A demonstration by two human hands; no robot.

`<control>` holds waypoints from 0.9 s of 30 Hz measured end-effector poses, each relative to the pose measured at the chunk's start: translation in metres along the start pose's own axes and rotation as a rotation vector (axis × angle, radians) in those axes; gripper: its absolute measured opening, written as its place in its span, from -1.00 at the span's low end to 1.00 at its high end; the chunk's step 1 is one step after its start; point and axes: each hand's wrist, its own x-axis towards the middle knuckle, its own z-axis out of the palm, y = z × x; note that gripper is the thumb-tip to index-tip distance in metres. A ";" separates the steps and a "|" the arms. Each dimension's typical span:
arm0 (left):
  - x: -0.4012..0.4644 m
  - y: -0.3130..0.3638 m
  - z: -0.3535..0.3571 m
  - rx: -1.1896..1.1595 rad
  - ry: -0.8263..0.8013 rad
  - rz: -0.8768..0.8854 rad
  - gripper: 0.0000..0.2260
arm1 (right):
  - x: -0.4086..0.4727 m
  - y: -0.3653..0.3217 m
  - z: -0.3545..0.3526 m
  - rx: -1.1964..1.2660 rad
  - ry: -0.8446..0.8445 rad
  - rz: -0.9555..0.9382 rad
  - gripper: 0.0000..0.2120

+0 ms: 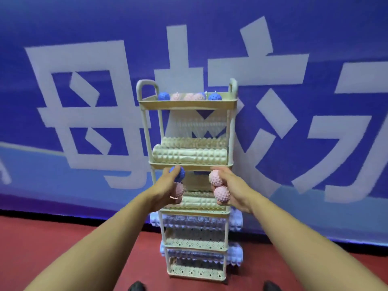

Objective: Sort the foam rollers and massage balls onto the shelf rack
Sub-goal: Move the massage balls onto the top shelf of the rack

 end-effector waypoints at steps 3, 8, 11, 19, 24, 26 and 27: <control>0.002 0.054 -0.006 0.009 -0.014 0.124 -0.73 | 0.001 -0.069 0.008 -0.140 0.049 -0.148 -0.75; 0.018 0.143 -0.023 0.201 0.109 0.403 -0.64 | 0.013 -0.167 0.012 -0.382 0.097 -0.356 -0.78; 0.032 0.197 -0.026 0.346 0.227 0.503 -0.60 | 0.030 -0.211 0.018 -0.472 0.126 -0.485 -0.76; 0.104 0.258 -0.034 0.845 0.481 0.504 -0.81 | 0.108 -0.265 0.018 -0.927 0.269 -0.591 -0.88; 0.133 0.240 -0.055 0.976 0.481 0.487 -0.75 | 0.134 -0.263 0.018 -1.071 0.240 -0.510 -0.68; 0.138 0.238 -0.059 1.052 0.458 0.482 -0.81 | 0.144 -0.258 0.018 -1.134 0.260 -0.485 -0.65; 0.138 0.239 -0.059 1.087 0.435 0.464 -0.79 | 0.148 -0.256 0.018 -1.160 0.282 -0.475 -0.65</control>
